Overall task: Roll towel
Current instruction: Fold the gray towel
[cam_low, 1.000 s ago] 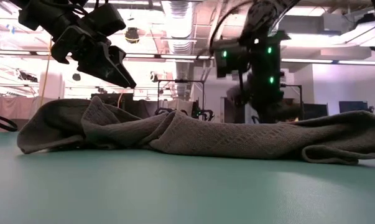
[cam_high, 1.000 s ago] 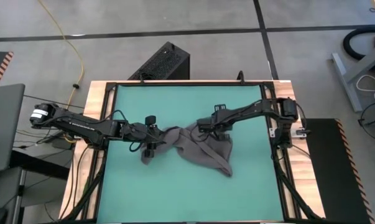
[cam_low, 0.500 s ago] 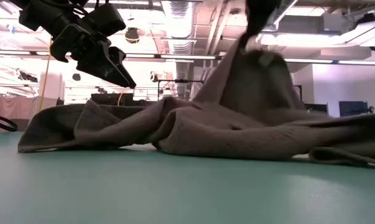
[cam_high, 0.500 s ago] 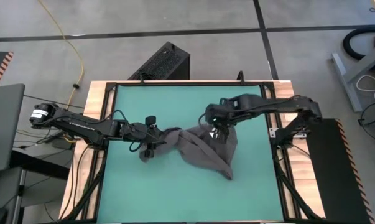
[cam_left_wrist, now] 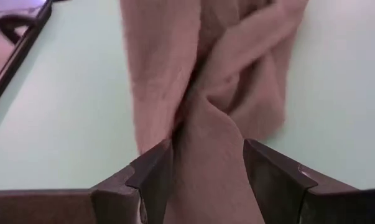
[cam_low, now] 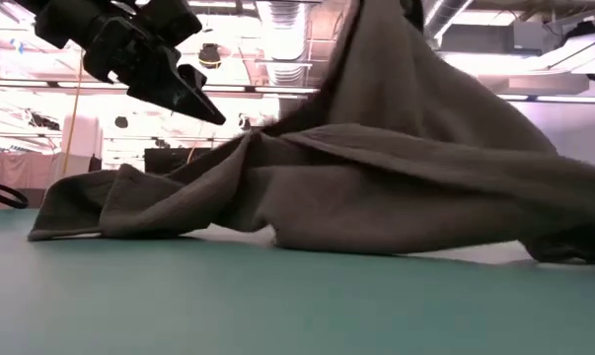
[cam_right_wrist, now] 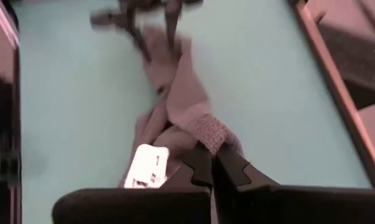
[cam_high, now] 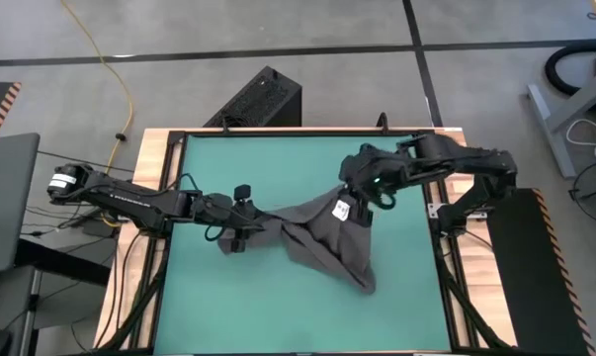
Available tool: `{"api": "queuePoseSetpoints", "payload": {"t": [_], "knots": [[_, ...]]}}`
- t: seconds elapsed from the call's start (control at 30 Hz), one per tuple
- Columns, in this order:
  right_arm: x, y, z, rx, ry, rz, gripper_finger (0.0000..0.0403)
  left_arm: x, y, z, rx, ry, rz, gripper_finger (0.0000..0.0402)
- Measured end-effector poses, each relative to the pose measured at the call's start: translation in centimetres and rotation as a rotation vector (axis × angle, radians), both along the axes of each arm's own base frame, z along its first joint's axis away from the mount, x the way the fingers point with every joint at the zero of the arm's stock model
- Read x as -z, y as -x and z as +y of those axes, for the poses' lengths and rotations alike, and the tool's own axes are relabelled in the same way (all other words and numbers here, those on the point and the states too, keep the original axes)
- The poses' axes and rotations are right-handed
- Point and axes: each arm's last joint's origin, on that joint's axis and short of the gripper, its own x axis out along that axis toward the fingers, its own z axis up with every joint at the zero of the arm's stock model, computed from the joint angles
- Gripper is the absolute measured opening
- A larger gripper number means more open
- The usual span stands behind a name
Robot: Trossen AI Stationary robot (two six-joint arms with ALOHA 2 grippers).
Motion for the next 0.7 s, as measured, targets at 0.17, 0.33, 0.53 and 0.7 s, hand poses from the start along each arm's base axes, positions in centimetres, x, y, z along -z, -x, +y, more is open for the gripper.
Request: {"api": "queuePoseSetpoints", "payload": {"t": [0.17,0.33,0.53,0.7], "knots": [[-2.6,1.1,-0.5,0.026,0.002,-0.115,0.0014,-1.0,-0.5,-0.2,0.059,0.042,-0.118,0.0187],[-3.0,1.3,-0.7,0.034,0.001,-0.128,0.0015,-1.4,-0.6,-0.2,0.042,0.002,-0.157,0.0187],[-2.9,1.4,-0.7,0.033,0.004,-0.112,0.0016,-2.7,-0.1,-0.4,0.035,-0.063,-0.21,0.0187],[-2.9,1.4,-0.7,0.033,0.004,-0.107,0.0017,-2.9,0.3,-1.1,0.017,-0.153,-0.207,0.0187]]}}
